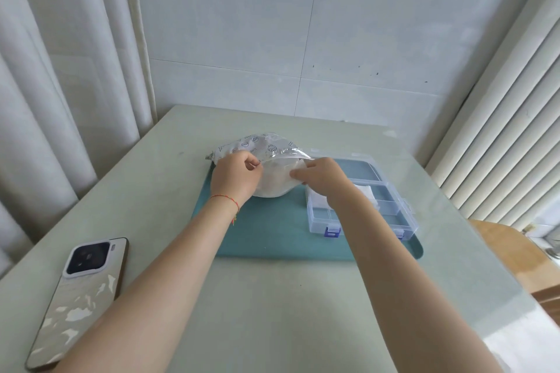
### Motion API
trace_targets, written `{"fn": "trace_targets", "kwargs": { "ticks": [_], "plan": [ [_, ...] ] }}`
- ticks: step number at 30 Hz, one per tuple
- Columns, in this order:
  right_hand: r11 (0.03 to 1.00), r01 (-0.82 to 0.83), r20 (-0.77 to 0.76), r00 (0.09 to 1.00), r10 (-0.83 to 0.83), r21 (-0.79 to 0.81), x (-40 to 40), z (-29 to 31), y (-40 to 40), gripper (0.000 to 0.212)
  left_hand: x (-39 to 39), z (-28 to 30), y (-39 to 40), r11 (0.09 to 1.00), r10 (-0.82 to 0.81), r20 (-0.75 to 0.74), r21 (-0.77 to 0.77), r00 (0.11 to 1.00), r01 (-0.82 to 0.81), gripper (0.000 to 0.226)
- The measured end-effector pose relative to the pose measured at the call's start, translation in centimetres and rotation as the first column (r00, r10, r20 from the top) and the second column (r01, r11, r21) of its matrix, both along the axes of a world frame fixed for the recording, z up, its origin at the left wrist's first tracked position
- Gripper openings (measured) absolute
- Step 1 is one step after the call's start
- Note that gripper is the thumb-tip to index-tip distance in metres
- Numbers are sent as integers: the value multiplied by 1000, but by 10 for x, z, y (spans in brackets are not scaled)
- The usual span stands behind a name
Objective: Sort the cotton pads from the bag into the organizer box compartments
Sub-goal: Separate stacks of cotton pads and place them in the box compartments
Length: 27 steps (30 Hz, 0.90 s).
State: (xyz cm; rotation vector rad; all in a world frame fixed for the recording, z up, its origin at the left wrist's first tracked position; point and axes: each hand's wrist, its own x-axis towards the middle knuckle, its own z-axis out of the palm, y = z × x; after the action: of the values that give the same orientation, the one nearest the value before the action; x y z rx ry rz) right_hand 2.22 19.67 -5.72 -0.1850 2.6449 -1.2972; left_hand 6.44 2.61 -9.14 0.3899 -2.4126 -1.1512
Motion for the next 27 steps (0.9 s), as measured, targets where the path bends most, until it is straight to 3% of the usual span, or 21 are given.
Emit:
{"fn": "trace_targets", "kwargs": {
  "ticks": [7,11,15,19,27],
  "plan": [
    [983,7,56,998,3,-181,2,-3,30,7,16,11,23,996,-89,-104,-14,991,88,8],
    [938,7,85,996,24,-348,3,-5,47,4,18,15,35,981,-190,-1,33,982,190,14],
    [869,-9,105,992,70,-495,4,-2,62,7,16,16,49,909,-352,110,278,930,311,34],
    [828,-13,118,989,95,-561,-1,-1,76,13,6,12,64,801,-376,26,511,926,311,35],
    [836,-84,76,986,148,-542,-17,-9,88,24,-10,9,75,715,-341,-44,636,939,289,13]
  ]
}}
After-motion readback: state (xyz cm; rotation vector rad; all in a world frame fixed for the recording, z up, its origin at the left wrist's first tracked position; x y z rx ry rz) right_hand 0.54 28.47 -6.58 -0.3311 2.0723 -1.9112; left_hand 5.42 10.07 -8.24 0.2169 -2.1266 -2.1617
